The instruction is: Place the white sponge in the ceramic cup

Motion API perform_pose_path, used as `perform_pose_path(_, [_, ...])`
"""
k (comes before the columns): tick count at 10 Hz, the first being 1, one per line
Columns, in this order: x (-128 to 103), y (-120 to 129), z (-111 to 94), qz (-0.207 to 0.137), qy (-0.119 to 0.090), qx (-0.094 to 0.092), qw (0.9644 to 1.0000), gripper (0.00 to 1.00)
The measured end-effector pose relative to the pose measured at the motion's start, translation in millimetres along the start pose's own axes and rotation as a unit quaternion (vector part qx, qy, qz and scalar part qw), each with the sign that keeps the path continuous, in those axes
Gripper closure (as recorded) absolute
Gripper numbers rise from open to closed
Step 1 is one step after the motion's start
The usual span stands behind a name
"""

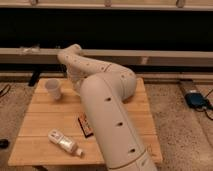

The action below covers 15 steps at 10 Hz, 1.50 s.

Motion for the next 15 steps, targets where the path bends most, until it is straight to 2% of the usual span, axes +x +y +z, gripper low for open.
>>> perform_pose_path(2, [-14, -3, -36, -0.012, -0.04, -0.002, 0.9991, 1.0])
perform_pose_path(3, [-25, 1, -58, -0.024, -0.066, -0.005, 0.9975, 1.0])
perform_pose_path(5, [-41, 10, -87, -0.046, -0.103, -0.012, 0.9936, 1.0])
perform_pose_path(8, [-76, 45, -131, -0.092, -0.169, -0.031, 0.9809, 1.0])
perform_pose_path(9, [-85, 59, -138, -0.106, -0.184, -0.038, 0.9765, 1.0])
perform_pose_path(10, [-97, 82, -143, -0.128, -0.203, -0.048, 0.9696, 1.0])
perform_pose_path(11, [-104, 98, -146, -0.142, -0.214, -0.056, 0.965, 1.0])
perform_pose_path(13, [-116, 136, -136, -0.167, -0.225, -0.084, 0.9564, 1.0])
perform_pose_path(15, [-123, 162, -119, -0.179, -0.226, -0.115, 0.9506, 1.0])
